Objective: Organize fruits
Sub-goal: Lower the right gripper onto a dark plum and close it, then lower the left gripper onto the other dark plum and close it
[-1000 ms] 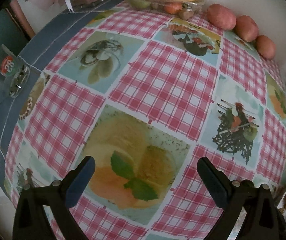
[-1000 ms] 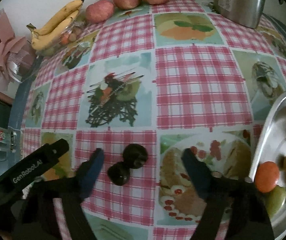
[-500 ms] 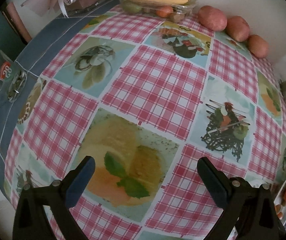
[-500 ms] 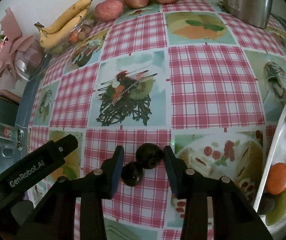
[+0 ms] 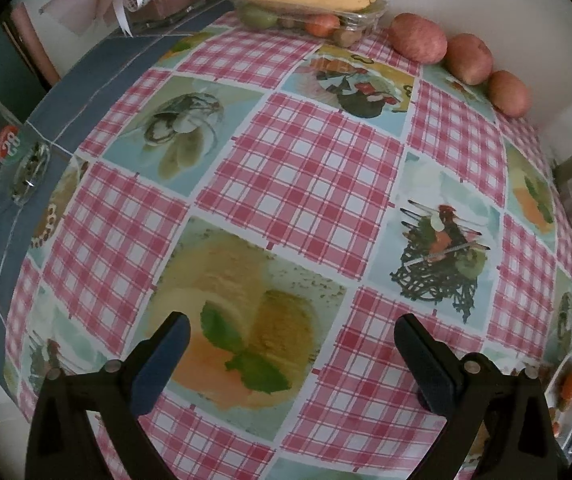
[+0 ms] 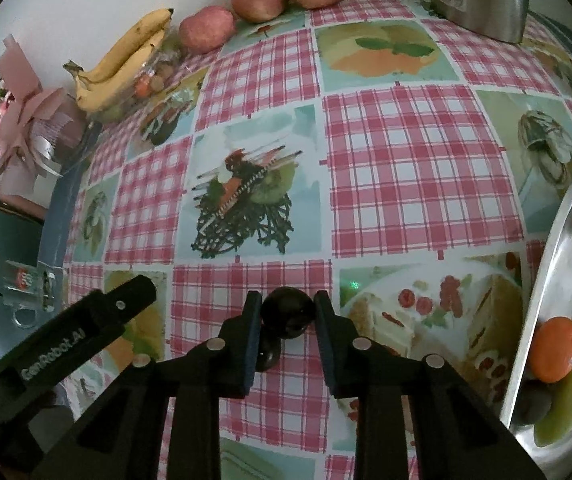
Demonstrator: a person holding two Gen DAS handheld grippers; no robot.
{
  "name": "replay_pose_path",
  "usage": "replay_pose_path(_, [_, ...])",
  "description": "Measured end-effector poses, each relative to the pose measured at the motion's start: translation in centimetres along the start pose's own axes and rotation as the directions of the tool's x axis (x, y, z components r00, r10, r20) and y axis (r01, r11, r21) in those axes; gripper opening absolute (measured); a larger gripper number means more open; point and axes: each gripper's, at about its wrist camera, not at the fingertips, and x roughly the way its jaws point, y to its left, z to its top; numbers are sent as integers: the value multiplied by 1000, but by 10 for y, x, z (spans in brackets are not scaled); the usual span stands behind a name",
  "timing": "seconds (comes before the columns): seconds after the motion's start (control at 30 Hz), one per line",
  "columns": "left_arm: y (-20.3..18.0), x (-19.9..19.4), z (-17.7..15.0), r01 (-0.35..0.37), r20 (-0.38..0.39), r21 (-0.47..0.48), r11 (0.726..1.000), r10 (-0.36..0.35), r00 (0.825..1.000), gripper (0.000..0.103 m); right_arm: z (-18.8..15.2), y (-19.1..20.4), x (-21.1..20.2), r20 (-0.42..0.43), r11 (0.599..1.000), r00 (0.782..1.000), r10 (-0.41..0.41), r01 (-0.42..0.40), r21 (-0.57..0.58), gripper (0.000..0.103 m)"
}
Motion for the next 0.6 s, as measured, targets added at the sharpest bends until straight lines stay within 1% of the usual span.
replay_pose_path(0.1, [-1,1,-2,10,-5,3,1000,-10,1000,103,1,-3,-8,5,1000,1000,-2,2,14,27])
replay_pose_path(0.27, [-8,4,-5,36,-9,23,999,-36,999,103,2,-16,-21,19,998,999,-40,39,44,27])
replay_pose_path(0.47, [-27,6,-11,65,-20,94,993,-64,998,103,4,-36,-46,63,993,995,-74,67,95,27])
replay_pose_path(0.6, [-40,9,-17,99,-54,130,987,-93,994,103,5,-48,-61,91,990,994,-66,54,133,27])
